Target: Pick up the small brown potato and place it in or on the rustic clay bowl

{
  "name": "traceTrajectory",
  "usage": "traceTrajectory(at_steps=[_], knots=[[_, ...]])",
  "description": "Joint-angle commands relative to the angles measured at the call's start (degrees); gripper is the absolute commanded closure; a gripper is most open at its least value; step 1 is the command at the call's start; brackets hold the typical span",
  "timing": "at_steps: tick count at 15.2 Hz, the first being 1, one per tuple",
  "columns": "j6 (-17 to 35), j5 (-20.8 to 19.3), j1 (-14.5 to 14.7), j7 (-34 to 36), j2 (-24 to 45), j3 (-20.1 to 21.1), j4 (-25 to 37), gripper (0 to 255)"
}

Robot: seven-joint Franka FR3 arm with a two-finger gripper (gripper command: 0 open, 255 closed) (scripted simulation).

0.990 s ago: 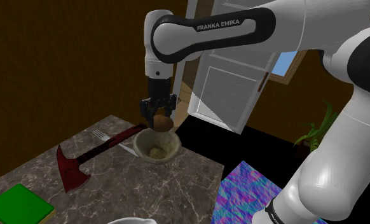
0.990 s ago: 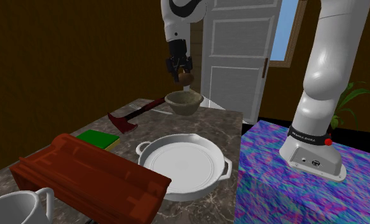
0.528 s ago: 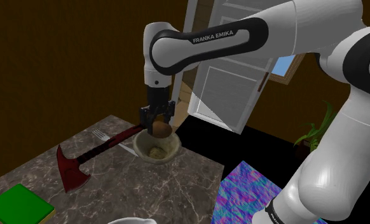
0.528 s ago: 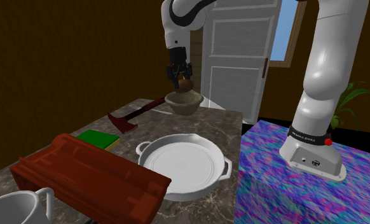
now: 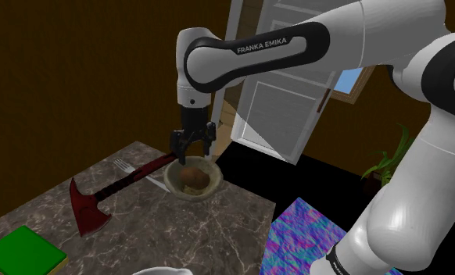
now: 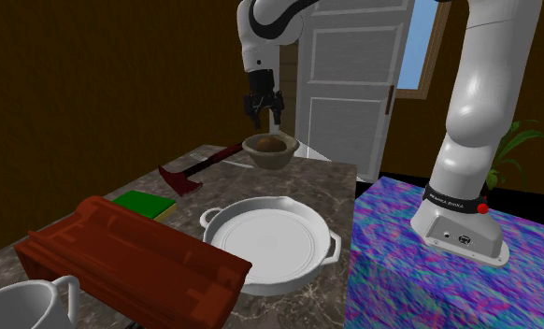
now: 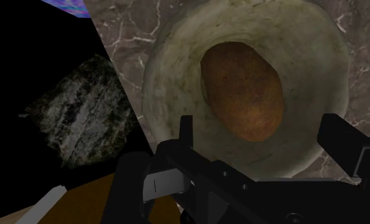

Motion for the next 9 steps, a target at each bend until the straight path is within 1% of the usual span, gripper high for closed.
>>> traceTrajectory(at_steps=[1,3,7,9], knots=[[0.0,0.0,0.0,0.0,0.0,0.0,0.0,0],[0.0,0.0,0.0,0.0,0.0,0.0,0.0,0],[-7.3,-0.3,-0.2,0.2,0.2,-0.2,7.5,0],[-7.3,-0.3,-0.2,0.2,0.2,-0.2,7.5,0]])
